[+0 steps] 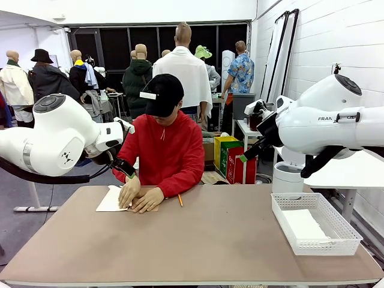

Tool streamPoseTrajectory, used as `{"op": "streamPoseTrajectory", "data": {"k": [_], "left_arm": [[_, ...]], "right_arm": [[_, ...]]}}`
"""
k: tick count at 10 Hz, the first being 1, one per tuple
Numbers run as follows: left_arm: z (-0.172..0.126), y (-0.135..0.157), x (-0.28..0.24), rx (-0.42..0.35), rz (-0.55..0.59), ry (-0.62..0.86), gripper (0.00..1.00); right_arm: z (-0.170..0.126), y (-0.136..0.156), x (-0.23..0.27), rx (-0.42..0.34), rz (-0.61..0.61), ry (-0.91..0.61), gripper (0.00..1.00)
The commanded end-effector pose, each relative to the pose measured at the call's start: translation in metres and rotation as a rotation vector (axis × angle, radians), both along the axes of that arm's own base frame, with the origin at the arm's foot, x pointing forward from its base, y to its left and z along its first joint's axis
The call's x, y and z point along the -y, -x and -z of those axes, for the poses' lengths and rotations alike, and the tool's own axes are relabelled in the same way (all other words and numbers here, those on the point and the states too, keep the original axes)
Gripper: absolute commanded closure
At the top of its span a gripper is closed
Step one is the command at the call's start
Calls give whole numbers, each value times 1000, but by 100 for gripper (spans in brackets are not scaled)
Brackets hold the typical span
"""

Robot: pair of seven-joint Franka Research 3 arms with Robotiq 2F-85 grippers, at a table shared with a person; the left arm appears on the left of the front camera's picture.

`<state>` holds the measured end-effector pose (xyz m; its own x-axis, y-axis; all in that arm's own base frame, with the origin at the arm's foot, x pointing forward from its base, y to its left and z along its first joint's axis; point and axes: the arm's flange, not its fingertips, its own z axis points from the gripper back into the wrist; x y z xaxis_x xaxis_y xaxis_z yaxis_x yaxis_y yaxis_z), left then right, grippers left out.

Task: Sort the paper based on its condition.
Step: If a person hands you a paper, place it in the Organizing basket , and if it's crumpled, put it in the Trash can.

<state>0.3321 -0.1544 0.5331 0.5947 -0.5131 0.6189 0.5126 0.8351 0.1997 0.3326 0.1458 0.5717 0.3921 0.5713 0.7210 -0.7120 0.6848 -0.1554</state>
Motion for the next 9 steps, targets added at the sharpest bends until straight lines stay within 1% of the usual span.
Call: {"op": "streamPoseTrajectory", "data": {"k": [1, 9], "left_arm": [[0, 0, 0, 0, -1, -3, 0], [0, 0, 0, 0, -1, -3, 0]], "right_arm": [[1, -1, 0, 0, 7, 5, 0], [1, -1, 0, 0, 7, 5, 0]]}}
